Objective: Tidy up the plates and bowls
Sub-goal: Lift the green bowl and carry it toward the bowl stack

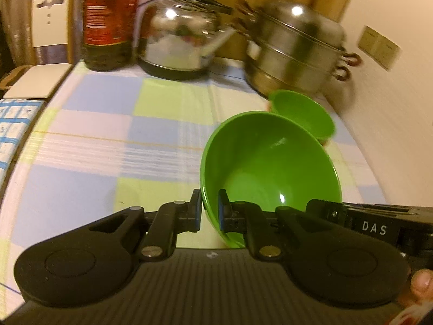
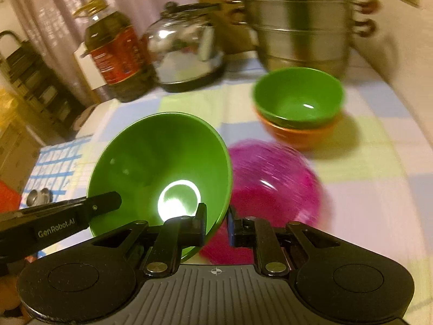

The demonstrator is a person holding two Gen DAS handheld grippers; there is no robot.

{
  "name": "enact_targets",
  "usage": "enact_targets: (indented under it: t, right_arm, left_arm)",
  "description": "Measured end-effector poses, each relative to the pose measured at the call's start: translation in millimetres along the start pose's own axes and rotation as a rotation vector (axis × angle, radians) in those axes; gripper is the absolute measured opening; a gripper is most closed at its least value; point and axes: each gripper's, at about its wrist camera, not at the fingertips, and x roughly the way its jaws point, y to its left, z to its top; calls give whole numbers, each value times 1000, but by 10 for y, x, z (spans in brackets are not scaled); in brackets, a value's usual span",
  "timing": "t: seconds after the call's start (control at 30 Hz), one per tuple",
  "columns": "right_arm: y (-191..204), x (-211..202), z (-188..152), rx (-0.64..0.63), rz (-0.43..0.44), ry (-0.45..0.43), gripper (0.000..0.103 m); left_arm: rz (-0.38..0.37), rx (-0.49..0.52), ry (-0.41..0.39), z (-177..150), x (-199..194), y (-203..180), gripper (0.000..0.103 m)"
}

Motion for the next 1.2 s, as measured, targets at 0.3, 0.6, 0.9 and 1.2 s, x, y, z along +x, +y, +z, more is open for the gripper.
enact_targets:
  t: [0.3, 0.6, 0.9, 1.2]
  right_arm:
    - [-479, -589, -264, 65, -73, -26, 14]
    - [-812, -880, -324, 105, -100, -28, 14]
    - [-893, -923, -281, 102, -100, -29, 14]
    - [-940, -971, -63, 99, -95, -65, 14]
  left_arm:
    - [-62, 64, 17, -192, -142, -657, 10]
    - [-90, 99, 31, -254, -171, -1052, 11]
    - [-89, 112, 36, -185, -169, -1137, 11]
    - [-109, 102, 30, 34, -105, -1186, 11]
